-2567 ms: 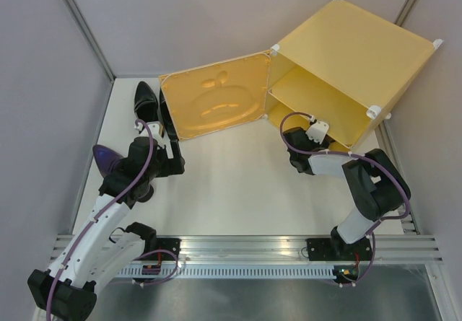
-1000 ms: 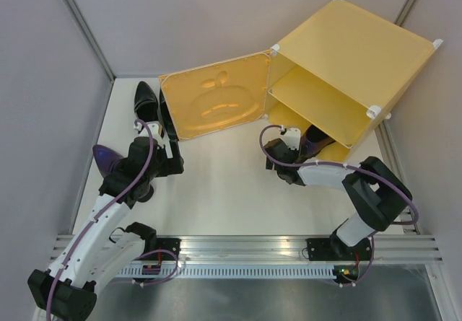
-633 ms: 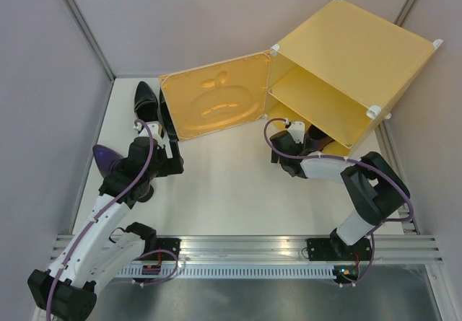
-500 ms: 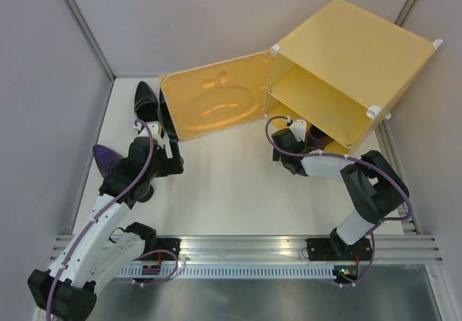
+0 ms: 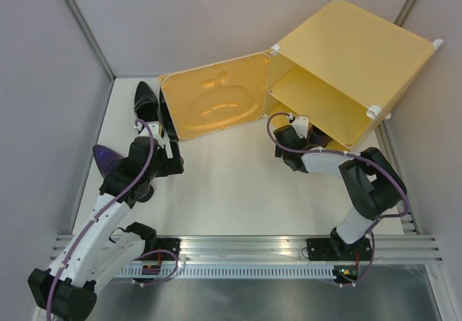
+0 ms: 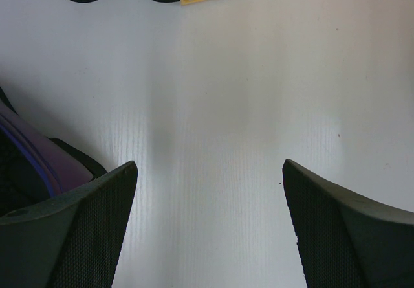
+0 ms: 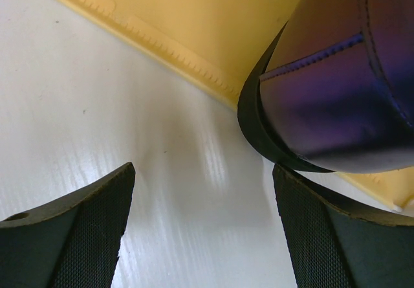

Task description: Place and organize the shoes in the shoe cabinet

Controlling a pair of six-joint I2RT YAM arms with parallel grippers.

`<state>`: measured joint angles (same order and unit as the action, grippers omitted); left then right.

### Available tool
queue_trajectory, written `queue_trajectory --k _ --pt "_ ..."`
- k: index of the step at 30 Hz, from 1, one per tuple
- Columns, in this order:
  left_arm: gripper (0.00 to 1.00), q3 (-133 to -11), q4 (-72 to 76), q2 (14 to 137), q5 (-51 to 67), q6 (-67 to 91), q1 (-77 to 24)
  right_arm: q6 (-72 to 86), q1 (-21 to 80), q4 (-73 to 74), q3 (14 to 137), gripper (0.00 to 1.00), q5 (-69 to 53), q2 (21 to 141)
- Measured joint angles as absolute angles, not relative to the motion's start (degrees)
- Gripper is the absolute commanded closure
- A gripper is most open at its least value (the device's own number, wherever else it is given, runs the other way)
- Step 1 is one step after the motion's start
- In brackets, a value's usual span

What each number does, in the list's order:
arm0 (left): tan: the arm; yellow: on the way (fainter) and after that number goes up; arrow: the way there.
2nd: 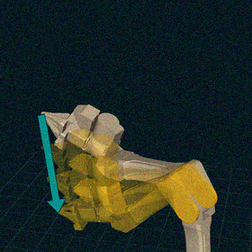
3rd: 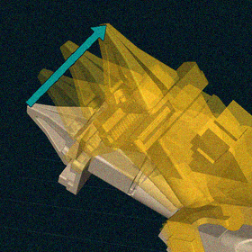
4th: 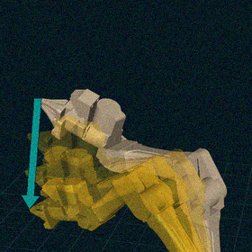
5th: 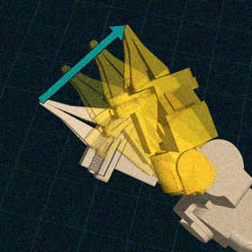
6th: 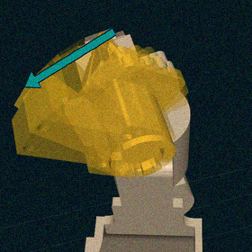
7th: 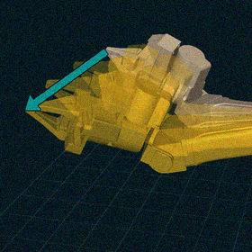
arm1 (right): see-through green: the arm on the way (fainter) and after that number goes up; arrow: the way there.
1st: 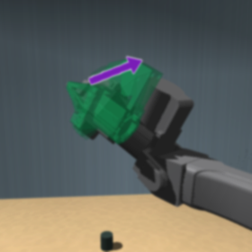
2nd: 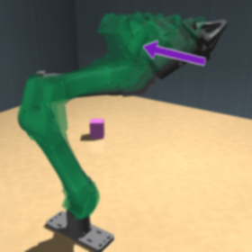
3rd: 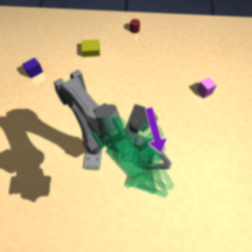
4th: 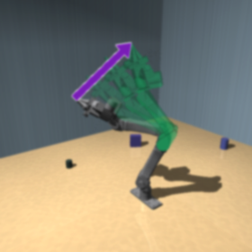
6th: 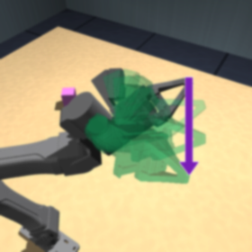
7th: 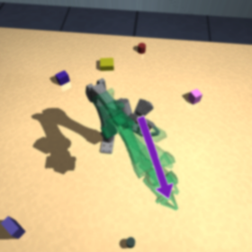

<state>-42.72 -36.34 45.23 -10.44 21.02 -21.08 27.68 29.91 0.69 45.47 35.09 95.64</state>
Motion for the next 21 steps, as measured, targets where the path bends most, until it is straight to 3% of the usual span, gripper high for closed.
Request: queue_trajectory --k 21 --pt "0.05 -42.7 -36.3 45.4 -10.7 21.0 -21.1 25.0 28.5 -0.9 47.3 0.09 36.1 96.9"
